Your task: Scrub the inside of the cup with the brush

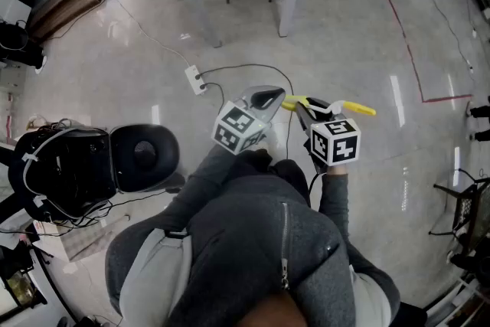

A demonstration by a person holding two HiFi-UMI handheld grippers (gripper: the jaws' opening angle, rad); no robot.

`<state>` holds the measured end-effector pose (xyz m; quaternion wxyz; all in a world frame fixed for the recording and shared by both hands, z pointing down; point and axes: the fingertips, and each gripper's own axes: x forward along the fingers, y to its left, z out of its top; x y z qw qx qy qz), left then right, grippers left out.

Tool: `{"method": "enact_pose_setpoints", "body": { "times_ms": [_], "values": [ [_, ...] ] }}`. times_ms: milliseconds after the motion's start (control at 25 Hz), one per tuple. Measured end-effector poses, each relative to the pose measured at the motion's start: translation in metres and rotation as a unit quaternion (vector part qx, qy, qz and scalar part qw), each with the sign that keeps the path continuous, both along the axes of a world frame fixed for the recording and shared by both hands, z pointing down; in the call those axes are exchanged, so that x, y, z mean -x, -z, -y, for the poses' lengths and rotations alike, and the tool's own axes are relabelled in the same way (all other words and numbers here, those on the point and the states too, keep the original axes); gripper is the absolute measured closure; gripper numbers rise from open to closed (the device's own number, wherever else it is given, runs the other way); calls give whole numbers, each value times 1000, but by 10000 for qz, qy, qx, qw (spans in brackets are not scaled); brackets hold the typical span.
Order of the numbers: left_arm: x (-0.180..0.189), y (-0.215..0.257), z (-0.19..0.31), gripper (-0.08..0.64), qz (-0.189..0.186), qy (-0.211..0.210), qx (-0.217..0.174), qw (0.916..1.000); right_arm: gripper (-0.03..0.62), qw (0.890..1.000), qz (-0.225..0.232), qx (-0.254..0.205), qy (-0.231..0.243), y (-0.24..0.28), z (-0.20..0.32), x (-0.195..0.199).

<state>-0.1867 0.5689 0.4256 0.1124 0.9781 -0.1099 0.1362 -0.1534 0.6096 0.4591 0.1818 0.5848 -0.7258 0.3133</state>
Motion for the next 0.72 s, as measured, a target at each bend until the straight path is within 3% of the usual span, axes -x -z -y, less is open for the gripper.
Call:
{"method": "enact_pose_setpoints", "body": {
  "times_ms": [360,720],
  "values": [
    [-4,-20,-14,551,44,-119,35,9999,477,9995,209,96,-198,-9,-11,-8],
    [-11,-34,25,551,25,-114,-46,9999,474,9998,107,152,-113,-29,37,-18]
  ]
}}
